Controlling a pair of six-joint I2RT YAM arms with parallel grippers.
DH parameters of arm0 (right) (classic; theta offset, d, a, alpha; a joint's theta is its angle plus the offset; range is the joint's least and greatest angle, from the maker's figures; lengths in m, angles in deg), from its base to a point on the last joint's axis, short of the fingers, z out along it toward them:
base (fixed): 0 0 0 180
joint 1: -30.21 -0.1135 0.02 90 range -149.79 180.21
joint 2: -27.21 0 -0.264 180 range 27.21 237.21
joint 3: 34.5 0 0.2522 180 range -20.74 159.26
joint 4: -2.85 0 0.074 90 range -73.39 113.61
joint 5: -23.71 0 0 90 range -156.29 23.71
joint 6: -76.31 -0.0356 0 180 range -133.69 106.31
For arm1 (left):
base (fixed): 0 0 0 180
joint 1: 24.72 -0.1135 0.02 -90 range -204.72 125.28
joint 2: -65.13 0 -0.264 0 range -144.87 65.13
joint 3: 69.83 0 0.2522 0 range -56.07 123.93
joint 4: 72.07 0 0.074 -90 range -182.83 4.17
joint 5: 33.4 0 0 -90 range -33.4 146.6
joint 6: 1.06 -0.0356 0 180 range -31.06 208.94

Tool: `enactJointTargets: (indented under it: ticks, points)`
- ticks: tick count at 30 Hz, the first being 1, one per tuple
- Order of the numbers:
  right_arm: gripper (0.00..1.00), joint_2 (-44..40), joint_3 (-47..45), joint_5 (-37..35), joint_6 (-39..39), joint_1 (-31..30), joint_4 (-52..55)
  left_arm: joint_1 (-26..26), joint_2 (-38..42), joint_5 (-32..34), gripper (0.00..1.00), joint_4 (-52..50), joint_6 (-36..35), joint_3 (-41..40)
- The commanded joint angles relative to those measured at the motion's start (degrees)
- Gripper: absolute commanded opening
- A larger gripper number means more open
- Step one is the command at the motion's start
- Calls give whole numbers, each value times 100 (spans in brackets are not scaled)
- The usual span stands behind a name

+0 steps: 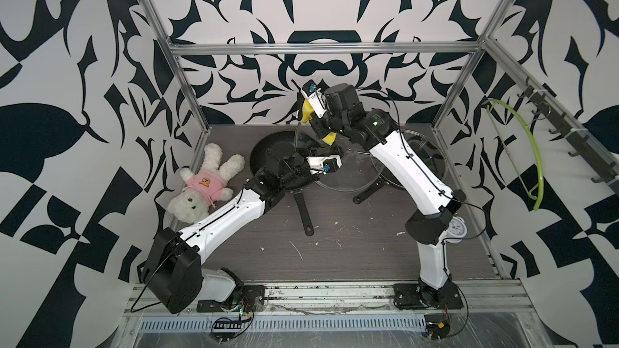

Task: Wipe the pot lid with a cloth
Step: Wipe the pot lid.

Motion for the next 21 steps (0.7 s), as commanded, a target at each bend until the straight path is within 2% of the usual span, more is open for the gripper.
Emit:
enactJointTargets:
  ticks: [1, 3, 7, 14, 21]
  points:
    - [0, -720, -576, -573, -127, 183, -502, -42, 318, 581, 0, 1586, 1278, 344]
    - [0, -1075, -1137, -668, -177, 222, -739, -42, 305, 819, 0, 1619, 1858, 371]
    - [0, -1901, -2415, -766, -388, 302, -1273, -38, 284, 1626, 0, 1837, 3586, 344]
    - [0, -2748, -4036, -593, -596, 354, -1394, -38, 116, 2277, 0, 1872, 6515, 493]
    - [0, -2998, -4912, -23, -776, 117, -1472, -34, -184, 2379, 0, 1147, 8200, 1103]
